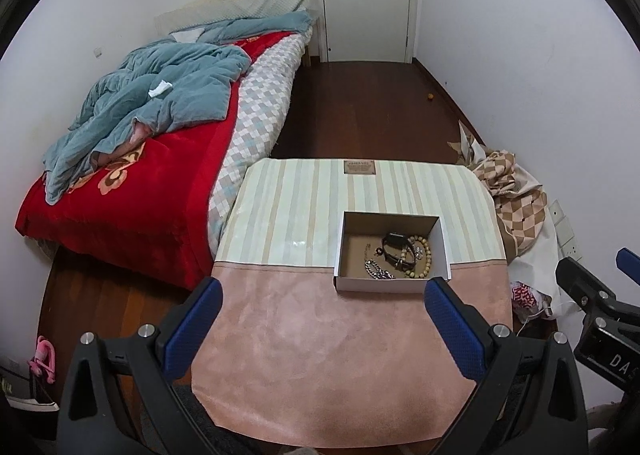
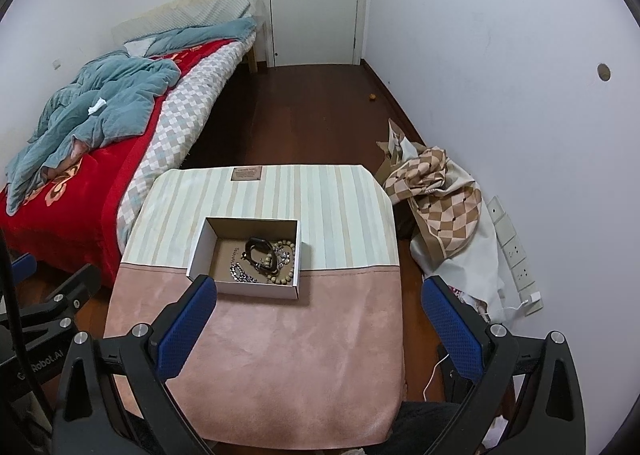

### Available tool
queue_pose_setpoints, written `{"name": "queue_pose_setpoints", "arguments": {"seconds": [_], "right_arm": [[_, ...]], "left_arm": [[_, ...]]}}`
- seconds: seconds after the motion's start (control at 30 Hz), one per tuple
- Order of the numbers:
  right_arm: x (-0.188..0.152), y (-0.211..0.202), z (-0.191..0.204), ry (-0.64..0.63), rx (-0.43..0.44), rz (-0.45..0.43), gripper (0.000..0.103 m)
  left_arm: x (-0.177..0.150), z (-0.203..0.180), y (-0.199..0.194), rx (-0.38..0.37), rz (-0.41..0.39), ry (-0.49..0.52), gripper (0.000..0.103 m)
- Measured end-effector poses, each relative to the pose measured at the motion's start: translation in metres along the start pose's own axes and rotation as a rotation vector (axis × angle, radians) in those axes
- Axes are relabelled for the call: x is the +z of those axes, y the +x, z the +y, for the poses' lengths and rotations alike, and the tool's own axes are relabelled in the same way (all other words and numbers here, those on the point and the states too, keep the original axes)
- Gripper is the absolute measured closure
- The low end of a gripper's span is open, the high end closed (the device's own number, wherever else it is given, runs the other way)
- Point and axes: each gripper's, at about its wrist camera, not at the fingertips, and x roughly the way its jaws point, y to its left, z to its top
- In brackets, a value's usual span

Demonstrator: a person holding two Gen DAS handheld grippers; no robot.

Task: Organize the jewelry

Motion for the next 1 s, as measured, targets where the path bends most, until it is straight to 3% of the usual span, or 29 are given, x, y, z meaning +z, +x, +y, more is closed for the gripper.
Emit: {"name": "queue_pose_setpoints", "arguments": {"seconds": [0.27, 1.0], "right_arm": [[-0.004, 0.017, -0.001, 0.007, -0.004, 0.034, 0.000], [-0.007, 0.018, 0.004, -0.010, -0.003, 0.045, 0.000]], "left_arm": [[-0.002, -0.002, 0.010, 0.004, 0.023, 0.006, 0.000], [-0.008, 0.001, 0.012, 0.019, 0.024, -0.007, 0.000]]}}
